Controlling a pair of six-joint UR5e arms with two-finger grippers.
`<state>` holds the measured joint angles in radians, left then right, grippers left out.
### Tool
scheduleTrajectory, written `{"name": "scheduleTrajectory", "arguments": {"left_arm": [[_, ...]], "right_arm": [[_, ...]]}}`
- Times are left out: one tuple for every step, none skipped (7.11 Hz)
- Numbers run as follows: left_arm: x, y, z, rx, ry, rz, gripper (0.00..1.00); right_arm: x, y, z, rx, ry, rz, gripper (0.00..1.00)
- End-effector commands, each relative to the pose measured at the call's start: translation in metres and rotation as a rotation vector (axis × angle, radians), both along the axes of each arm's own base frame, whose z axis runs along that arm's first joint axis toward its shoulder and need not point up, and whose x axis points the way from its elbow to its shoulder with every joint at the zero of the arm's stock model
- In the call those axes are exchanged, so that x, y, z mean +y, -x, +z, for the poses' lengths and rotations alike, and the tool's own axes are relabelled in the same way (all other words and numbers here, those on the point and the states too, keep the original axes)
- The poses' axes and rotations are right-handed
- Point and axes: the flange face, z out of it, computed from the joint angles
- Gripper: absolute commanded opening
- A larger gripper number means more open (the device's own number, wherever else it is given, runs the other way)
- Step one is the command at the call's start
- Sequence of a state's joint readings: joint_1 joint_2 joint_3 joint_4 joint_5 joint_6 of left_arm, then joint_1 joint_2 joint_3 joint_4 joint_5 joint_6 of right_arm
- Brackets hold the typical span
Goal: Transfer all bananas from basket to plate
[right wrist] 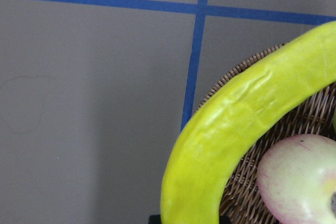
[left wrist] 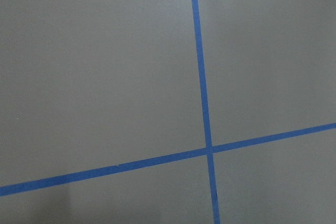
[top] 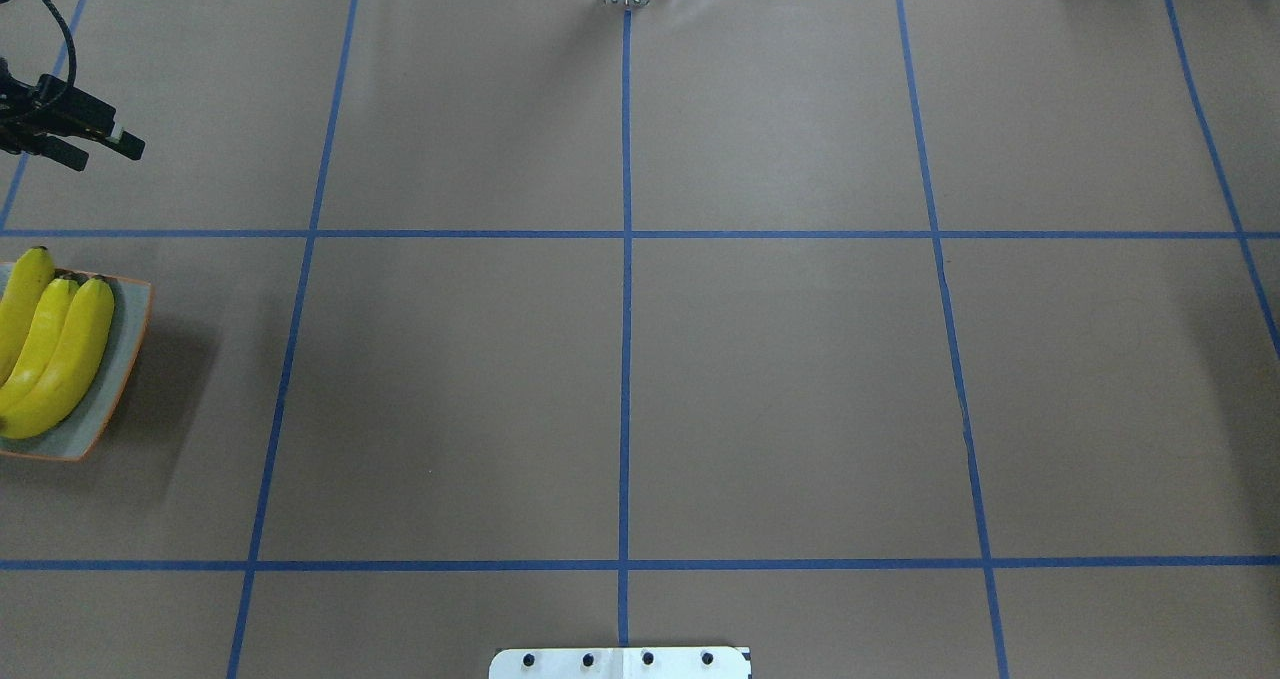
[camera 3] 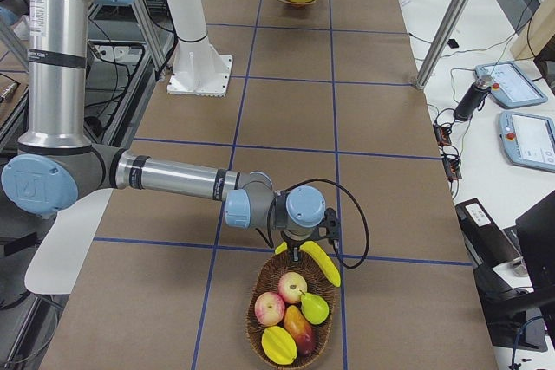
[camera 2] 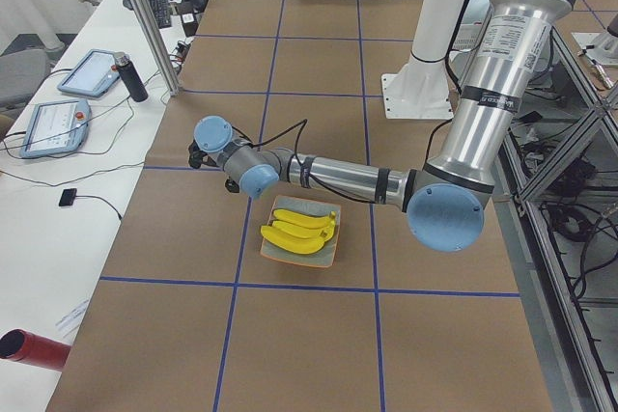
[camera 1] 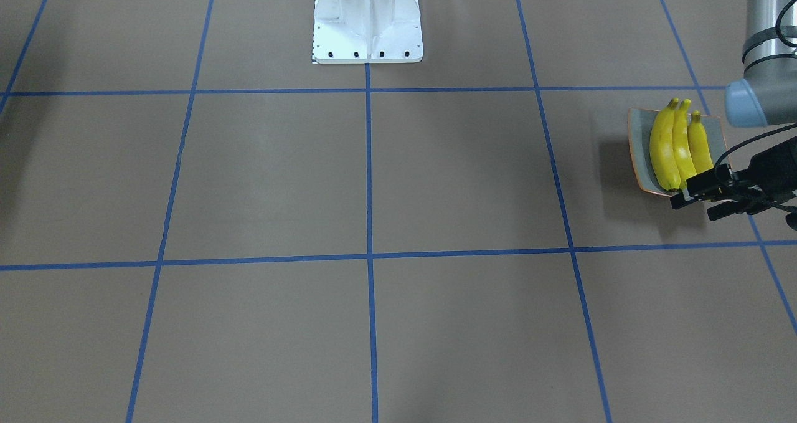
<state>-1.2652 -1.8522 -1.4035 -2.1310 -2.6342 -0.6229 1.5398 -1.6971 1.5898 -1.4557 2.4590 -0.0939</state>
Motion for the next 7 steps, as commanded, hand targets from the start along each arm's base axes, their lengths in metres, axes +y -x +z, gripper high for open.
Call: {"name": "scheduleTrajectory", "arguments": {"left_arm": [[0.001, -0.001, 0.006, -0.002, 0.007, 0.003, 1.0], [0.001, -0.001, 0.004, -0.002, 0.01, 0.001, 1.0], [-0.002, -0.011, 0.0, -0.003, 0.008, 0.014, 1.0], [-0.001, -0.024, -0.004, -0.004, 0.008, 0.032, 1.0], [-0.007, -0.03, -0.018, 0.003, 0.036, 0.019, 1.0], [-0.01, -0.044, -0.031, 0.009, 0.045, 0.024, 1.0], [-0.019, -0.063, -0.044, 0.014, 0.04, 0.038, 1.0]], "right_arm": [[-0.004, -0.012, -0.026, -0.001, -0.052, 0.029, 0.0], [-0.015, -0.014, -0.051, -0.001, -0.085, 0.036, 0.0], [-0.049, -0.013, -0.087, 0.001, -0.082, 0.036, 0.0], [-0.086, -0.006, -0.129, 0.009, -0.059, 0.064, 0.0], [-0.115, 0.029, -0.166, 0.006, -0.048, 0.047, 0.0], [-0.134, 0.067, -0.199, -0.005, -0.026, 0.046, 0.0], [-0.14, 0.111, -0.231, -0.016, -0.012, 0.031, 0.0]]}}
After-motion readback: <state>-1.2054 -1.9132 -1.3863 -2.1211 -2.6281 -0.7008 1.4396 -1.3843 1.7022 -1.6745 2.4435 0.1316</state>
